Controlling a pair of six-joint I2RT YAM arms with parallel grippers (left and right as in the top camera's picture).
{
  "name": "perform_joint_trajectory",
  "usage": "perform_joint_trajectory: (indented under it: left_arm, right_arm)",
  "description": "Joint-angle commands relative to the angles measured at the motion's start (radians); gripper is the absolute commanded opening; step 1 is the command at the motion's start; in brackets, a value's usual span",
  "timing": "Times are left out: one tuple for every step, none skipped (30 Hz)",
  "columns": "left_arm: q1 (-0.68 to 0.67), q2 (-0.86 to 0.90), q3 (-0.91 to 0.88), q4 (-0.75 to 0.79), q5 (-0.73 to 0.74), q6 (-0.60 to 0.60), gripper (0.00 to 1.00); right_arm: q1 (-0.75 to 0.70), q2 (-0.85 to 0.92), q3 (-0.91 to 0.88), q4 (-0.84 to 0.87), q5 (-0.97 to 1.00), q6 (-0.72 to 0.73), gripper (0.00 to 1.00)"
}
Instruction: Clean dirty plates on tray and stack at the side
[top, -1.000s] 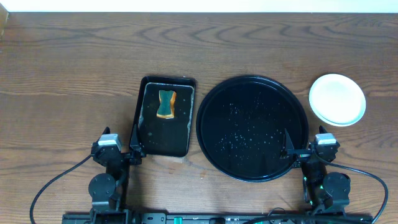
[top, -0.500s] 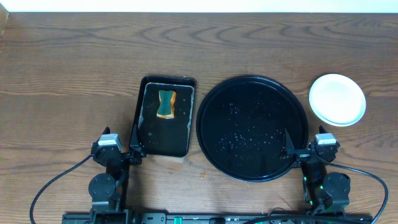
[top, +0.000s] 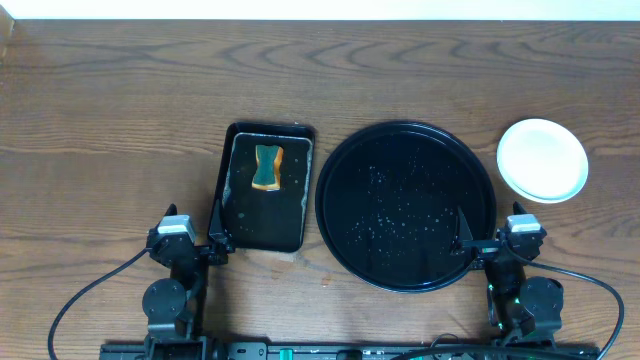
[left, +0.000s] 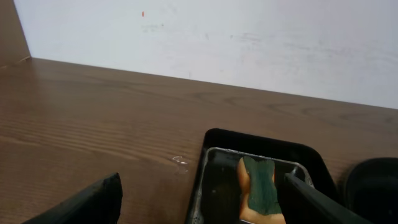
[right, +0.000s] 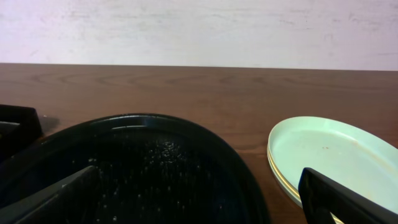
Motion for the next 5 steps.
perform_joint_trajectory:
  left_arm:
    - [0.003, -0.006, -0.010, -0.047, -0.013, 0.018, 0.80]
    - [0.003, -0.006, -0.010, -0.047, -0.013, 0.018, 0.80]
    - [0.003, -0.006, -0.010, -0.047, -0.013, 0.018, 0.80]
    - [0.003, -0.006, -0.010, -0.047, -0.013, 0.018, 0.81]
    - [0.003, -0.006, -0.010, -0.047, -0.013, 0.018, 0.80]
  right_arm:
    - [-0.013, -0.005, -0.001, -0.004, -0.008, 0.013, 0.99]
    - [-0.013, -0.005, -0.001, -0.004, -0.008, 0.013, 0.99]
    - [-0.013, -0.005, -0.001, -0.004, -0.007, 0.013, 0.99]
    - [-0.013, -0.004, -0.001, -0.004, -0.008, 0.013, 0.99]
    - [-0.013, -0.004, -0.001, -0.004, -0.008, 0.013, 0.99]
